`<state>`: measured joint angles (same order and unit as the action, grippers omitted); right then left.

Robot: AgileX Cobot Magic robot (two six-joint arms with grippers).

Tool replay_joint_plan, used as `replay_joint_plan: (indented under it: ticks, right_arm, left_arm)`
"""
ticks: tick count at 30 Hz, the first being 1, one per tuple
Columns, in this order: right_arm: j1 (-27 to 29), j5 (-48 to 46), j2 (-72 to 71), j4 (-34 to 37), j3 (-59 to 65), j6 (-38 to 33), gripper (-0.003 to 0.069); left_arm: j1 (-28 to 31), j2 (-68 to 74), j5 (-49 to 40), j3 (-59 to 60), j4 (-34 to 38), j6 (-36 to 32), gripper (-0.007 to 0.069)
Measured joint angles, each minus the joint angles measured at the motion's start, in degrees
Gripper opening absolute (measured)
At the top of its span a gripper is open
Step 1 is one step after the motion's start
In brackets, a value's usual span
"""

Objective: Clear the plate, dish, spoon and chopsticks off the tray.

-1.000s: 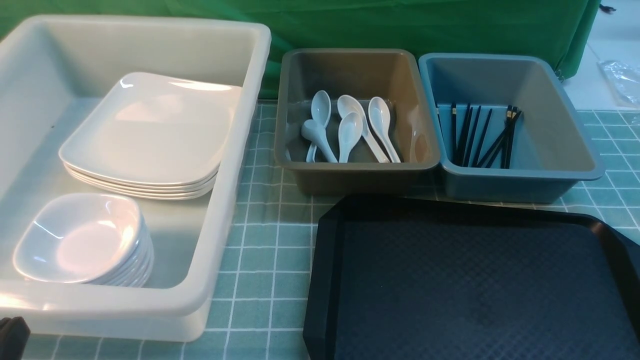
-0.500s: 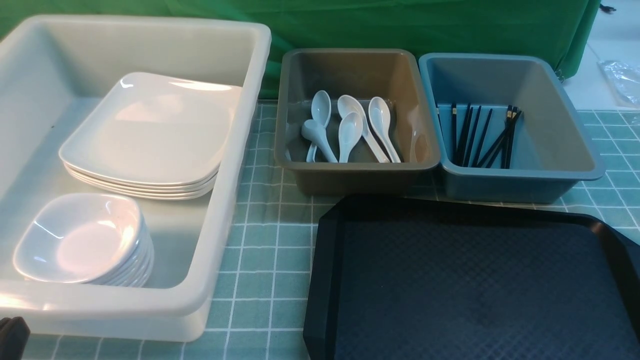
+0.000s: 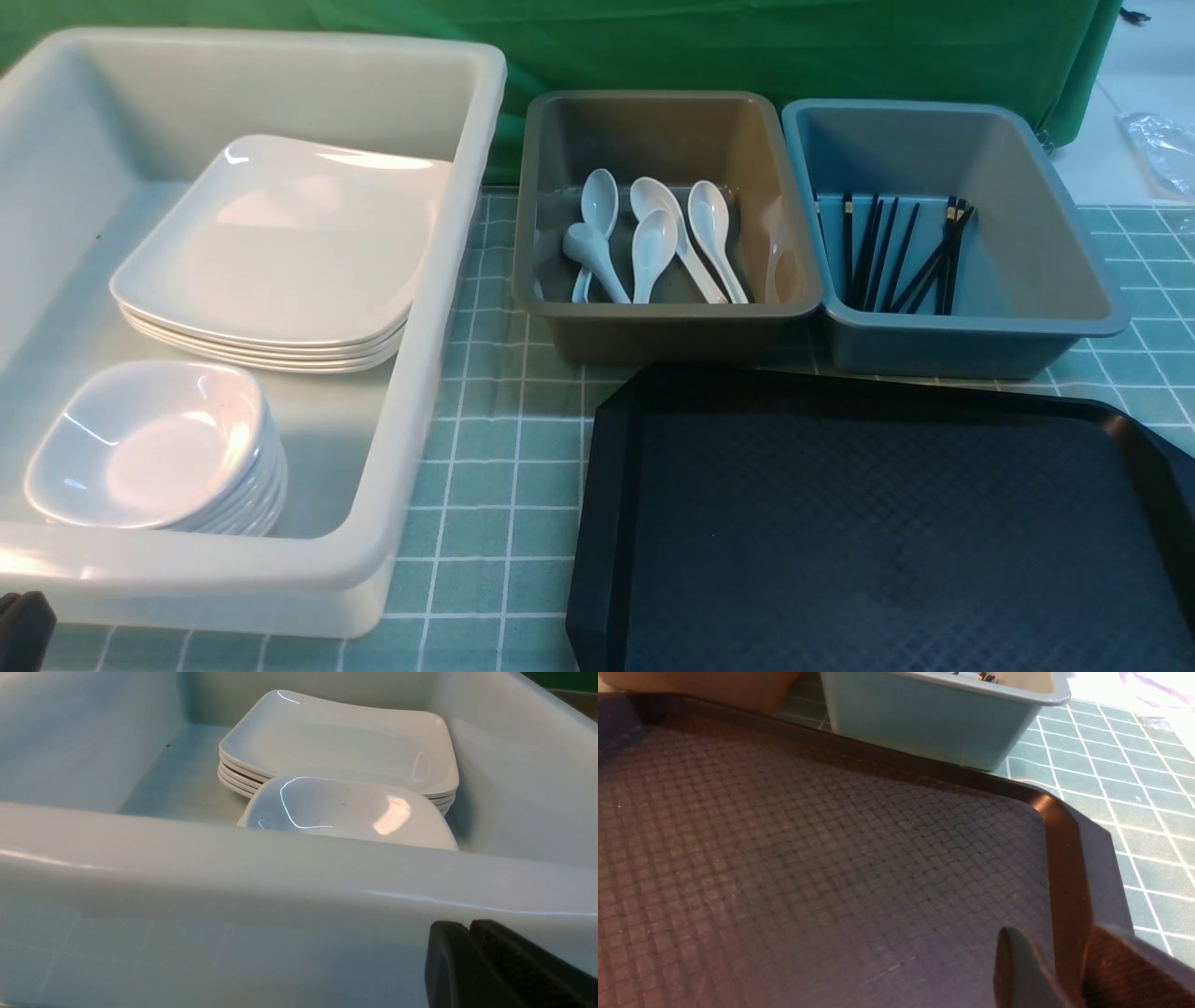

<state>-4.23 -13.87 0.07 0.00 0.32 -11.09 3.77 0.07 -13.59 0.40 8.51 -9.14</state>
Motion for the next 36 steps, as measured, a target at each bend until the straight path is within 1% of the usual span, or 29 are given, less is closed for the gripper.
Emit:
replay_joint_plan:
  ticks: [36]
  right_arm:
    - [0.0,0.0,0.0,0.0,0.0,0.0,0.0242]
  left_arm:
    - [0.0,0.0,0.0,0.0,0.0,-0.7,0.0017]
